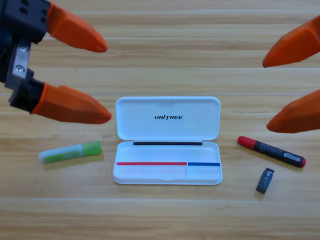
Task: Clean up eraser and pencils
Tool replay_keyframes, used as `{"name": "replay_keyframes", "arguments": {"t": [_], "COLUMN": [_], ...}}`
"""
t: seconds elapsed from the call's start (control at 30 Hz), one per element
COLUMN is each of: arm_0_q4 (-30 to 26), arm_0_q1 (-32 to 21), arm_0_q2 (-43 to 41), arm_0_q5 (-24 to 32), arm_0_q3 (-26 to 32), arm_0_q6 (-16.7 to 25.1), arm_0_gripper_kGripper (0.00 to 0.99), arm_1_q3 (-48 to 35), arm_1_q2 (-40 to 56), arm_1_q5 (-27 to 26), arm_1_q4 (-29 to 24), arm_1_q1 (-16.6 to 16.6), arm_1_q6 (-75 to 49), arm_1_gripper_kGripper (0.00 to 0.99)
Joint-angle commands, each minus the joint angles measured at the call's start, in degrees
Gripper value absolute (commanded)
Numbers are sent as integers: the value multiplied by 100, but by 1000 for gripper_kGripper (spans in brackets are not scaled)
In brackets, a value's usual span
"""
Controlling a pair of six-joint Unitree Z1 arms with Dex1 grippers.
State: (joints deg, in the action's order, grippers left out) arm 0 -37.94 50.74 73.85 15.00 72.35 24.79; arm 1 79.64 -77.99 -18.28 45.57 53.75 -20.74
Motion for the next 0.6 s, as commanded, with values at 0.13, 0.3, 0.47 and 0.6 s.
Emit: {"name": "replay_keyframes", "arguments": {"t": [0.13, 0.3, 0.47, 0.6], "arm_0_q4": [-55, -55, -99, -380], "arm_0_q1": [164, 164, 164, 156], "arm_0_q2": [200, 218, 121, 341], "arm_0_q5": [-49, -155, -630, -1025], "arm_0_q3": [-81, -72, -81, -55], "arm_0_q6": [-36, -36, 184, 298], "arm_0_gripper_kGripper": [945, 942, 930, 930], "arm_1_q3": [-213, -274, -230, -63], "arm_1_q2": [82, 214, 126, -23], "arm_1_q5": [-26, -61, 27, 712], "arm_1_q4": [5, 5, 137, 471], "arm_1_q1": [144, 144, 144, -67], "arm_1_q6": [70, 132, 483, 1028], "arm_1_gripper_kGripper": [882, 882, 882, 888]}}
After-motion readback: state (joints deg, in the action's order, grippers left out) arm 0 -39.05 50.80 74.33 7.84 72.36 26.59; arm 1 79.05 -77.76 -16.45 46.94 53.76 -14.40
